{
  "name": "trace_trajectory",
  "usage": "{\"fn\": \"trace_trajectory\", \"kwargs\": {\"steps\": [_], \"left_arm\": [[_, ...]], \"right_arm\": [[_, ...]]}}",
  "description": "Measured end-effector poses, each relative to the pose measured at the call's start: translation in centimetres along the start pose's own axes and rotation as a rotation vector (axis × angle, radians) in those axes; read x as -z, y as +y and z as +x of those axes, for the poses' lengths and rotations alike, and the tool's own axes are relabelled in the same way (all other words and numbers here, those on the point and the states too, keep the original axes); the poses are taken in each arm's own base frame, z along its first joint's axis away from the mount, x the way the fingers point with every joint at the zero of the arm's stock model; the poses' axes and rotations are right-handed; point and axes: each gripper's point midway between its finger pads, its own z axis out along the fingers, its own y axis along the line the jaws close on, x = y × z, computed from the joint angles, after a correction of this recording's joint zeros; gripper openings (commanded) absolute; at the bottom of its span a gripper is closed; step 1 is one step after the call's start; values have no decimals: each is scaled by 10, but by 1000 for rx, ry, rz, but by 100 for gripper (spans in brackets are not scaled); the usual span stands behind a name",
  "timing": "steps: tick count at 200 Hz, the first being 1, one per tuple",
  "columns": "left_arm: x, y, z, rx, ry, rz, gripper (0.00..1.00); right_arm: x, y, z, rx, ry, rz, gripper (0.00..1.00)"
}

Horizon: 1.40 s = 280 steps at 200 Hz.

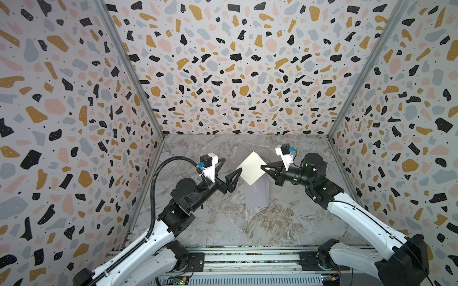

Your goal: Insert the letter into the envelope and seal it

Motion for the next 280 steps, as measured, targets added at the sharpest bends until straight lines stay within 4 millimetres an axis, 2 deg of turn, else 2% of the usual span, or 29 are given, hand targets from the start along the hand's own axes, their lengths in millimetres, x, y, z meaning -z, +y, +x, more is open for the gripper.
{"fn": "trace_trajectory", "kwargs": {"steps": [23, 45, 71, 91, 120, 132, 151, 170, 196, 213, 237, 258, 280], "left_arm": [[-6, -15, 22, -64, 82, 105, 88], [-13, -24, 48, -84, 165, 188, 82], [-19, -28, 73, -77, 243, 239, 74], [-22, -31, 85, -69, 276, 269, 66], [-23, -36, 89, -59, 288, 303, 41], [-22, -38, 88, -55, 286, 314, 29], [-23, -41, 85, -47, 274, 329, 12], [-24, -41, 79, -25, 255, 327, 0], [-28, -38, 67, 22, 211, 294, 0], [-31, -28, 61, 57, 188, 233, 0], [-32, -11, 54, 98, 161, 118, 0], [-30, 1, 46, 115, 129, 45, 0], [-28, 10, 39, 127, 102, -12, 0]], "right_arm": [[2, 10, 24, 65, 98, -64, 0], [5, 20, 37, 101, 145, -124, 0], [8, 29, 42, 125, 161, -177, 0], [11, 35, 43, 139, 160, -203, 0], [13, 40, 38, 154, 147, -220, 0], [13, 40, 36, 159, 141, -220, 4], [12, 38, 34, 155, 136, -208, 15], [11, 33, 27, 150, 116, -170, 32], [15, 17, 15, 136, 65, -33, 49], [22, 2, 10, 108, 26, 83, 67], [30, -27, 13, 12, 2, 268, 75], [31, -63, 32, -101, 38, 436, 77], [25, -101, 72, -232, 133, 587, 76]]}}
